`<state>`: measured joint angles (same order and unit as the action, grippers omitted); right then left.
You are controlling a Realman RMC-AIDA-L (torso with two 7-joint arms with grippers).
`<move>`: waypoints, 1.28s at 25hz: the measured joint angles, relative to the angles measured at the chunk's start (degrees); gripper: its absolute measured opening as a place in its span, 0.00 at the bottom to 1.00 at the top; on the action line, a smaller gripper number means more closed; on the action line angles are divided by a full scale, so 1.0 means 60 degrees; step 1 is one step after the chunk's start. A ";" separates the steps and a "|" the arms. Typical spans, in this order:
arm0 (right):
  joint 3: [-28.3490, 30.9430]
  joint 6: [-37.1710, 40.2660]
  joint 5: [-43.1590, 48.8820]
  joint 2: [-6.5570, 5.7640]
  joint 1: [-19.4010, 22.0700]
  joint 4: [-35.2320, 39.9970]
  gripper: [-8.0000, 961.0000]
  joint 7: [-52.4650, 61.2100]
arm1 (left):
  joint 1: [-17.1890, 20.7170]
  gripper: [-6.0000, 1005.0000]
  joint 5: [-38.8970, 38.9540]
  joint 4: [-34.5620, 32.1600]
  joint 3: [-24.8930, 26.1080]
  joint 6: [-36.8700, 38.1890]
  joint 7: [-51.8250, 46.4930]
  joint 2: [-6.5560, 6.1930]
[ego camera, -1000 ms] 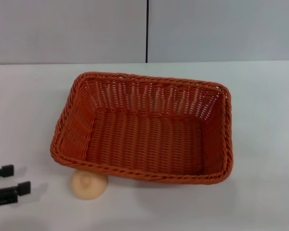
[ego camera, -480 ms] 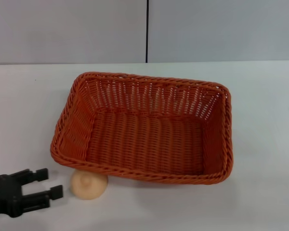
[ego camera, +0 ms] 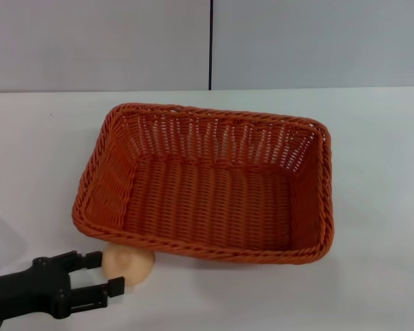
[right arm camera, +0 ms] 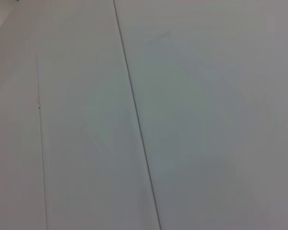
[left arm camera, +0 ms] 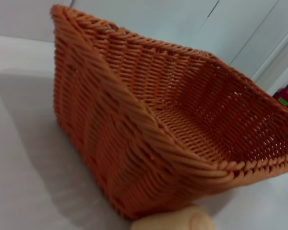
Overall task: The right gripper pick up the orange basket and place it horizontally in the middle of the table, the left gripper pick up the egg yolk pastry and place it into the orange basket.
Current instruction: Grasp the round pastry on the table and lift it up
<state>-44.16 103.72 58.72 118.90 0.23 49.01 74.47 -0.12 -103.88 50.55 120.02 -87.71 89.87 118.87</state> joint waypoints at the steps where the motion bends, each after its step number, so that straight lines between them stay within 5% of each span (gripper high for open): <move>1: 0.0002 0.0020 0.0000 -0.0003 -0.0017 -0.0060 0.52 -0.0048 | 0.0000 0.73 0.0000 0.0000 0.0000 0.0000 0.0000 0.0000; 21: 0.0037 0.0020 0.0113 -0.0044 -0.0156 -0.0495 0.52 -0.0375 | -0.0670 0.65 0.0224 -0.0610 -0.0955 0.0497 -0.0735 -0.0083; 32: 0.0062 0.0040 0.0130 -0.0041 -0.0213 -0.0709 0.52 -0.0532 | -0.0695 0.25 0.0260 -0.0618 -0.0873 0.0519 -0.0814 -0.0095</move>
<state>-43.79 103.96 59.51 118.65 -1.05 44.75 71.28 -4.30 -102.32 46.84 114.79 -84.60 84.99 118.30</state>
